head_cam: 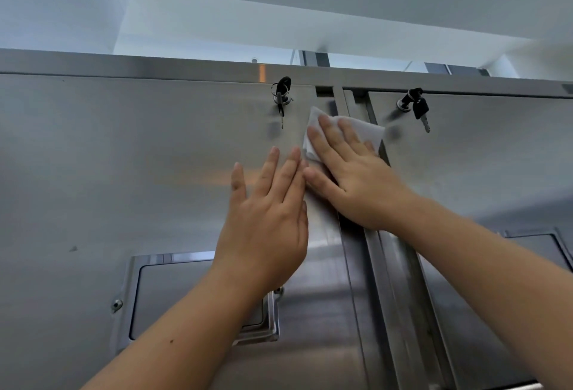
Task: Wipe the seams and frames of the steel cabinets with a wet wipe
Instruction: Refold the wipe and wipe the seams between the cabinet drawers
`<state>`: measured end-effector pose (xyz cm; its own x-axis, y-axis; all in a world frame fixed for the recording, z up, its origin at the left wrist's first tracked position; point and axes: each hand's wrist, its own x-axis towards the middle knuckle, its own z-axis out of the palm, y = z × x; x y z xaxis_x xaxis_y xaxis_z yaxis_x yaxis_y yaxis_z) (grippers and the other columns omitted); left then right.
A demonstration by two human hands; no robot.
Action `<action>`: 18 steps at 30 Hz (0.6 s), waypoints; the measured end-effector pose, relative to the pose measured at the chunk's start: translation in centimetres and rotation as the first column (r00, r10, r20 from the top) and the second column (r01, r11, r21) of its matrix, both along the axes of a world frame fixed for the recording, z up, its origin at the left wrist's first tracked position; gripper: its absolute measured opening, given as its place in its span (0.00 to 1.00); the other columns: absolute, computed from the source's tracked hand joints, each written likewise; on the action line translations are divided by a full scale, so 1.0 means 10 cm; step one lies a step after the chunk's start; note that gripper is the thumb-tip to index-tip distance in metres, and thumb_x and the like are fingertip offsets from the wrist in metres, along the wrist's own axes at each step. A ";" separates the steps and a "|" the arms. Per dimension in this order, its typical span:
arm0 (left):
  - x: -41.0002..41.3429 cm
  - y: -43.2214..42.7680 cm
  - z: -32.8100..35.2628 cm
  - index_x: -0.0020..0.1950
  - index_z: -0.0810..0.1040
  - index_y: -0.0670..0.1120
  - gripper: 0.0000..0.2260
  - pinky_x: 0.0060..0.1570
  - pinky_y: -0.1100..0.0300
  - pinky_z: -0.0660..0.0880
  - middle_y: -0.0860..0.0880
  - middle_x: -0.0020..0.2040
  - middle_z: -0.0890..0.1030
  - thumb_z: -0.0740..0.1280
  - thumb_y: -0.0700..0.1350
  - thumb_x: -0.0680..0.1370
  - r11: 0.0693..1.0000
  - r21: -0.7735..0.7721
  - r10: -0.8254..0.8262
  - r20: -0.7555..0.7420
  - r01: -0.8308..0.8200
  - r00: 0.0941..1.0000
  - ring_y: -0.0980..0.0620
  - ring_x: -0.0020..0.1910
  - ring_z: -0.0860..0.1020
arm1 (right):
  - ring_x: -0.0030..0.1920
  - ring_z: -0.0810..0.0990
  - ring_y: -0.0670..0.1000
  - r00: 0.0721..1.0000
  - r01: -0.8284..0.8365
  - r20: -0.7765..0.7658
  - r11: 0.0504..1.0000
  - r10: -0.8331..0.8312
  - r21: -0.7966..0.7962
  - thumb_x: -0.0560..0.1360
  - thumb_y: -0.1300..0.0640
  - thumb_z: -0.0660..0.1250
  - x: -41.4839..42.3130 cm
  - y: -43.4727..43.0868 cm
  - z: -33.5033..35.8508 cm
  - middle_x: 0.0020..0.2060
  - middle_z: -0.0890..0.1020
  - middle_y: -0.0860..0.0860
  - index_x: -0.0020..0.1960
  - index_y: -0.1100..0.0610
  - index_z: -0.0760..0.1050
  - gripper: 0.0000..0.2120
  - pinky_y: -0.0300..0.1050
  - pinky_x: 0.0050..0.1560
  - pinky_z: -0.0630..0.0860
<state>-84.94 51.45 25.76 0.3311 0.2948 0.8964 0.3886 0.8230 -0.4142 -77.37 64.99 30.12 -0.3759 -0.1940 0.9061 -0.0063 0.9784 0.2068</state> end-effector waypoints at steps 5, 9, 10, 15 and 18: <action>0.00 0.00 0.00 0.71 0.67 0.41 0.24 0.62 0.35 0.53 0.45 0.71 0.67 0.52 0.47 0.76 1.000 0.000 0.018 -0.015 -0.018 1.000 0.42 0.70 0.65 | 0.74 0.33 0.49 0.999 0.006 0.048 0.998 -0.003 -0.066 0.79 0.39 0.44 0.01 -0.04 0.34 0.75 0.35 0.45 0.76 0.48 0.36 0.31 0.54 0.72 0.37; 0.00 0.00 0.00 0.72 0.66 0.42 0.25 0.63 0.36 0.54 0.45 0.72 0.66 0.52 0.47 0.76 1.000 0.004 0.015 -0.008 -0.015 1.000 0.43 0.71 0.64 | 0.74 0.32 0.51 1.000 0.016 0.003 0.995 -0.016 -0.097 0.79 0.39 0.44 -0.07 -0.11 0.48 0.75 0.35 0.47 0.76 0.50 0.35 0.32 0.57 0.72 0.38; 0.00 0.00 -0.01 0.71 0.67 0.41 0.24 0.63 0.36 0.54 0.45 0.71 0.67 0.52 0.47 0.76 1.000 0.006 0.010 -0.008 -0.010 1.000 0.43 0.70 0.64 | 0.74 0.32 0.51 1.000 0.010 -0.003 0.996 -0.010 -0.093 0.79 0.39 0.44 -0.07 -0.10 0.42 0.75 0.34 0.48 0.76 0.50 0.35 0.32 0.56 0.72 0.37; 0.01 0.00 -0.02 0.68 0.69 0.37 0.24 0.62 0.37 0.54 0.41 0.70 0.69 0.53 0.45 0.75 0.999 0.030 -0.015 -0.001 0.015 1.000 0.43 0.69 0.66 | 0.70 0.25 0.45 0.999 -0.025 -0.031 0.999 0.026 0.040 0.70 0.32 0.33 -0.04 0.07 -0.42 0.73 0.30 0.46 0.71 0.46 0.28 0.35 0.49 0.71 0.32; 0.03 0.00 -0.02 0.69 0.68 0.37 0.24 0.64 0.39 0.54 0.40 0.70 0.67 0.51 0.45 0.76 0.999 0.021 -0.043 0.040 0.042 0.998 0.42 0.70 0.64 | 0.69 0.24 0.43 0.999 -0.018 0.028 0.998 0.016 0.062 0.70 0.32 0.34 0.02 0.11 -0.84 0.71 0.28 0.45 0.70 0.45 0.26 0.34 0.46 0.67 0.28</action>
<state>-84.66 51.43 25.54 0.3060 0.2628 0.9150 0.4395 0.8136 -0.3807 -77.20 66.10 21.76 -0.3966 -0.2561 0.8815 -0.0290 0.9633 0.2668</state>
